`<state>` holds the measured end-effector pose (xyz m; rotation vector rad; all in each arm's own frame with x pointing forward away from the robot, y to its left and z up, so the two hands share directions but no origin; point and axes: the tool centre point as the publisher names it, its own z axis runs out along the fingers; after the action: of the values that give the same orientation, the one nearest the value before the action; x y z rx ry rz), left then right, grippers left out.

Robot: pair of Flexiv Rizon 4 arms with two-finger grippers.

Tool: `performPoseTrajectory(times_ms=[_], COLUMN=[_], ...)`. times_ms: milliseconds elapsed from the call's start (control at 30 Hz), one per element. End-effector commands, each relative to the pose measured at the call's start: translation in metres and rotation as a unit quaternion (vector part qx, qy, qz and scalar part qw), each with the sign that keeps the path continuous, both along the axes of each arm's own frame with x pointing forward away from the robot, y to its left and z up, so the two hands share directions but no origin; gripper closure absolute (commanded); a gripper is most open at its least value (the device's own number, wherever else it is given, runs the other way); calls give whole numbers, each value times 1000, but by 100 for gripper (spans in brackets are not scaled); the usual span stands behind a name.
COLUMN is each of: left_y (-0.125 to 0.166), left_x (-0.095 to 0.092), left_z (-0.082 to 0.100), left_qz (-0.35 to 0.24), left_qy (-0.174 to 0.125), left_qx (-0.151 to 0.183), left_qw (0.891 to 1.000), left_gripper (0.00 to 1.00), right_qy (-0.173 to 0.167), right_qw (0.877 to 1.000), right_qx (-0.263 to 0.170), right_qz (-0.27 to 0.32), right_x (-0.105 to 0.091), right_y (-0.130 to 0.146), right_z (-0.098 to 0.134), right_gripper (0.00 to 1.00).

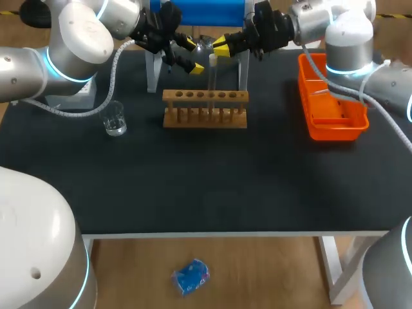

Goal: Invert the test tube, pick up the pipette, mount the tip to pipette, aspirate from beaker and dispense into the tube, eject the tip, return the pipette, and cap with the stopper.

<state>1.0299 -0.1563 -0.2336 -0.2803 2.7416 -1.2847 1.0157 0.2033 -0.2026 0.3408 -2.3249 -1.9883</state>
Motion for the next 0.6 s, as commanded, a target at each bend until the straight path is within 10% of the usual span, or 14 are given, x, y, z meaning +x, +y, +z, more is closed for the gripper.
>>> performPoseTrajectory(times_ms=[33, 600], left_y=[0, 0], left_x=[1, 1], left_z=[1, 1], left_qz=[-1, -1], left_qy=[2, 2], left_qx=[2, 2], left_qw=[1000, 1000], left_gripper=[0, 0], right_qy=[5, 23], right_qw=[1000, 998], right_qx=[29, 52], right_qz=[8, 15], right_x=[6, 13], right_y=[3, 11], right_z=[-5, -7], right_gripper=[100, 100])
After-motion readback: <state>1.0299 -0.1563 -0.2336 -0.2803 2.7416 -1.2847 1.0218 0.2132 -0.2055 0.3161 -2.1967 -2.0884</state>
